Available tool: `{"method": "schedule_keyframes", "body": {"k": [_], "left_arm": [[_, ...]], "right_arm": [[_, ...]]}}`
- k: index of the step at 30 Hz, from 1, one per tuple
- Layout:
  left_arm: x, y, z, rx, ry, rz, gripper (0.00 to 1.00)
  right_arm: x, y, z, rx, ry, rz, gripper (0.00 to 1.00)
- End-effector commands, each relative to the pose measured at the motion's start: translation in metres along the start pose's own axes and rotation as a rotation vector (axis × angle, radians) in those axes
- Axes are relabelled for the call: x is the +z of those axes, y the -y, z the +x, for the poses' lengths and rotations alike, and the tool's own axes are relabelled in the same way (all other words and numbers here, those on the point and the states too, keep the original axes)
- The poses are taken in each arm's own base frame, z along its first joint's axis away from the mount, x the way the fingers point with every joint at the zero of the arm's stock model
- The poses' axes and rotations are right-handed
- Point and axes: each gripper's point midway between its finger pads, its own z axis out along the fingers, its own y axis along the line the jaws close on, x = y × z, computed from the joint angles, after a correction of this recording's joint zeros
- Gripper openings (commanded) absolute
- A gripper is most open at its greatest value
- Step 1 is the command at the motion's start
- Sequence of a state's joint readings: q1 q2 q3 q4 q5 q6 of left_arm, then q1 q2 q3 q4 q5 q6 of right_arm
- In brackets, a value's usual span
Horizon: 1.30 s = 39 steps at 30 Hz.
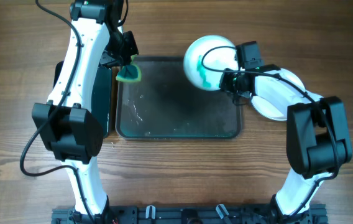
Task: Clean dirty plates on tray and stack at the side
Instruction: 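Scrub the last plate with the sponge while right gripper holds it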
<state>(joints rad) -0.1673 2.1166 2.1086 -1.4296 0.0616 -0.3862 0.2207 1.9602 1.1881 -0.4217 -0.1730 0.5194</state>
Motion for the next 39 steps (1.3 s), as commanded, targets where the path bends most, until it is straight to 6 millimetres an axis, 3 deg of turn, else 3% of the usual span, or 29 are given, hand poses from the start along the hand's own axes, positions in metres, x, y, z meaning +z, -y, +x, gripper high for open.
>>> {"method": "schedule_keyframes", "body": {"k": [1, 4, 6, 7, 8, 9, 11, 13, 17, 21, 23, 24, 25, 27, 31, 35, 39], "left_arm": [[-0.007, 0.007, -0.001, 0.025, 0.014, 0.022, 0.04], [-0.007, 0.007, -0.001, 0.025, 0.014, 0.022, 0.04], [-0.007, 0.007, -0.001, 0.025, 0.014, 0.022, 0.04], [-0.007, 0.007, 0.0, 0.024, 0.014, 0.022, 0.04], [-0.007, 0.007, -0.001, 0.025, 0.014, 0.022, 0.04], [-0.007, 0.007, -0.001, 0.025, 0.014, 0.022, 0.04], [-0.007, 0.007, -0.001, 0.024, 0.014, 0.023, 0.04], [-0.007, 0.008, 0.0, 0.027, 0.013, 0.023, 0.04], [-0.006, 0.026, 0.011, 0.071, 0.008, 0.028, 0.04], [-0.003, 0.046, 0.015, 0.086, 0.022, 0.043, 0.04], [0.0, 0.05, 0.017, 0.068, 0.017, 0.043, 0.04], [0.002, 0.052, 0.018, 0.056, 0.013, 0.041, 0.04], [0.003, 0.053, 0.02, 0.035, 0.008, 0.04, 0.04], [0.011, 0.057, 0.026, 0.032, -0.007, 0.033, 0.04], [0.047, 0.076, 0.041, 0.047, -0.018, 0.042, 0.04], [0.086, 0.107, 0.062, 0.111, -0.028, 0.124, 0.04], [0.117, 0.107, 0.08, 0.134, -0.045, 0.111, 0.04]], "right_arm": [[0.003, -0.012, 0.047, -0.153, -0.174, -0.031, 0.22], [-0.012, -0.025, 0.079, -0.235, -0.293, -0.082, 0.2], [-0.032, -0.035, 0.084, -0.283, -0.297, -0.118, 0.27], [-0.043, -0.039, 0.079, -0.319, -0.271, -0.132, 0.34], [-0.054, -0.039, 0.068, -0.353, -0.211, -0.121, 0.47], [-0.058, -0.03, 0.052, -0.363, -0.141, -0.059, 0.55], [-0.055, -0.022, 0.024, -0.462, -0.029, 0.009, 0.59], [-0.04, -0.033, 0.002, -0.565, 0.057, -0.02, 0.59], [-0.01, -0.051, -0.013, -0.609, 0.114, -0.108, 0.51], [0.019, -0.046, -0.008, -0.59, 0.063, -0.11, 0.45], [0.02, -0.045, -0.008, -0.554, 0.06, -0.111, 0.29], [0.02, -0.044, -0.005, -0.483, 0.046, -0.109, 0.08], [0.02, -0.041, -0.001, -0.401, 0.019, -0.102, 0.04], [0.02, -0.027, 0.022, -0.128, -0.089, -0.054, 0.04], [0.012, -0.017, 0.056, -0.027, -0.249, -0.035, 0.04], [0.011, -0.015, 0.061, -0.025, -0.27, -0.03, 0.04], [0.011, -0.016, 0.061, -0.038, -0.268, -0.034, 0.04]]}}
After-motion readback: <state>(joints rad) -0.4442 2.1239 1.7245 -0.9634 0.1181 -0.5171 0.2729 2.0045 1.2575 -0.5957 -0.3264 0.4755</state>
